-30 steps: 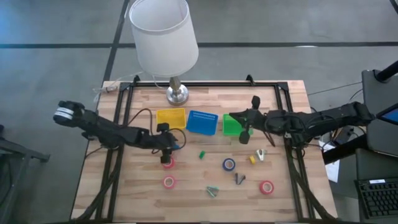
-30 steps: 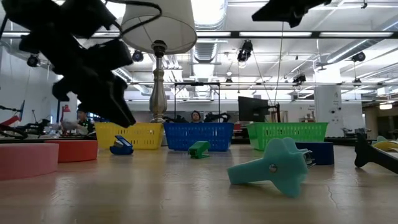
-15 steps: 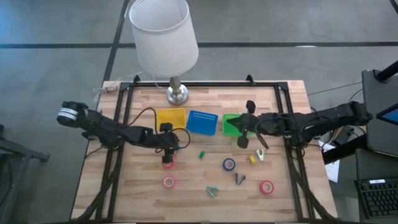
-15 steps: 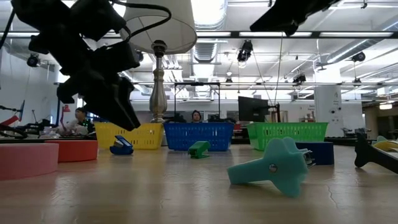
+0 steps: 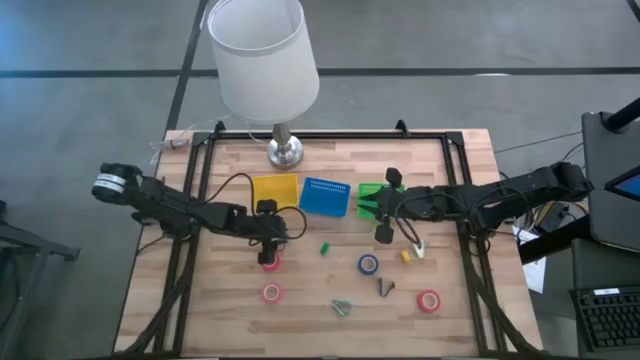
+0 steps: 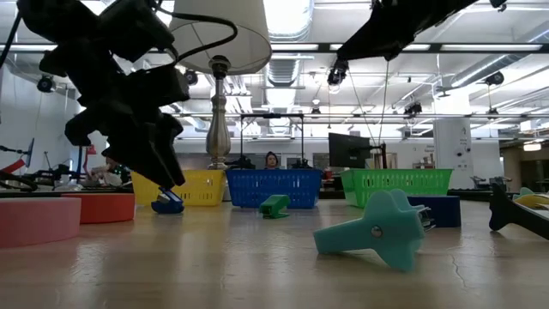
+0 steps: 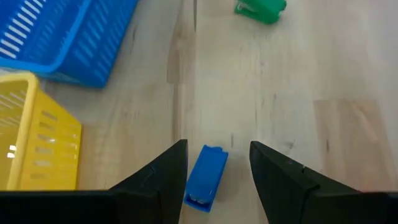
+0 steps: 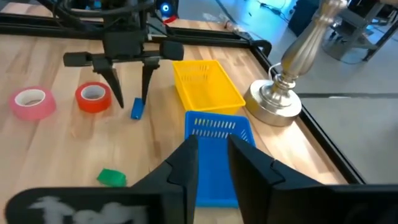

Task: Pick and place Stapler, Stapler remover, tape
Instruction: Put the blue stapler into the yellow bin, then put the green stapler into the yellow bin

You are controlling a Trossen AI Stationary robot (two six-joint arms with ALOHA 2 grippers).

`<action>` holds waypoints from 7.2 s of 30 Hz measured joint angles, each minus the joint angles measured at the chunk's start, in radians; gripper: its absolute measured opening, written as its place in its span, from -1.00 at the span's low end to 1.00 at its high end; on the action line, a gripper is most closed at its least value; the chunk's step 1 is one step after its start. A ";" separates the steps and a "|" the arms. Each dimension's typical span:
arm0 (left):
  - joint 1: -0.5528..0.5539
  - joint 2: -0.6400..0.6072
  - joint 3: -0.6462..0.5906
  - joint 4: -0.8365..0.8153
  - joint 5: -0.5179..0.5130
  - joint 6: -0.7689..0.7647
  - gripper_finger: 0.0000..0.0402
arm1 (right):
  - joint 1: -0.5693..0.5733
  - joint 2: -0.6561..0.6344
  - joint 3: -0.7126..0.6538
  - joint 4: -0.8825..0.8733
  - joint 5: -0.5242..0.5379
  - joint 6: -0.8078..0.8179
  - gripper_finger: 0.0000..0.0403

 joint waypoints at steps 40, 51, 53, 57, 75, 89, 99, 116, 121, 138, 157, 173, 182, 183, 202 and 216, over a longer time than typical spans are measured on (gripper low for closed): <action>0.244 -0.117 -0.001 0.026 -0.319 -0.013 -0.61 | 0.000 0.050 0.010 -0.011 0.000 -0.026 -0.48; 0.475 -0.020 -0.001 -0.076 -0.075 -0.048 -0.60 | 0.000 0.050 0.010 -0.011 0.001 -0.034 -0.51; 0.479 0.003 -0.001 -0.066 -0.077 -0.042 -0.59 | 0.000 0.050 0.010 -0.011 0.001 -0.031 -0.52; 0.479 0.025 0.000 -0.061 -0.078 -0.032 -0.51 | 0.000 0.050 0.010 -0.011 0.001 -0.030 -0.52; 0.467 -0.028 0.071 -0.104 -0.090 0.025 -0.23 | 0.000 0.090 0.008 -0.012 0.000 -0.032 -0.30; 0.301 -0.034 0.227 -0.101 0.016 0.020 -0.30 | 0.000 0.161 0.008 -0.010 -0.003 -0.056 -0.28; 0.147 -0.027 0.229 0.053 0.015 -0.246 -0.33 | 0.000 0.220 0.009 0.005 -0.035 -0.138 -0.24; -0.034 0.250 0.229 0.300 -0.051 -0.355 -0.37 | 0.000 0.233 0.009 0.042 -0.033 -0.262 -0.29; -0.052 0.352 0.229 0.347 -0.115 -0.416 -0.30 | 0.000 0.226 0.009 0.042 -0.033 -0.262 -0.31; -0.061 0.481 0.327 0.360 -0.121 -0.474 -0.01 | 0.000 0.218 0.009 0.041 -0.032 -0.273 -0.33; -0.061 0.494 0.325 0.276 -0.150 -0.501 -0.41 | 0.000 0.218 0.009 0.041 -0.032 -0.270 -0.35; -0.059 0.374 0.327 0.163 -0.159 -0.415 -0.55 | 0.000 0.218 0.009 0.040 -0.032 -0.270 -0.36; -0.058 0.095 0.327 -0.254 -0.474 -0.376 -0.58 | 0.000 0.218 0.010 0.040 -0.032 -0.270 -0.32; -0.057 0.067 0.327 -0.310 -0.508 -0.389 -0.55 | 0.000 0.218 0.010 0.040 -0.032 -0.270 -0.32; 0.208 -0.095 0.070 -0.359 -0.423 -0.482 -0.56 | 0.000 0.218 0.010 0.043 -0.032 -0.270 -0.32; 0.254 -0.094 0.000 -0.277 -0.381 -0.440 -0.48 | 0.000 0.218 0.010 0.043 -0.032 -0.270 -0.34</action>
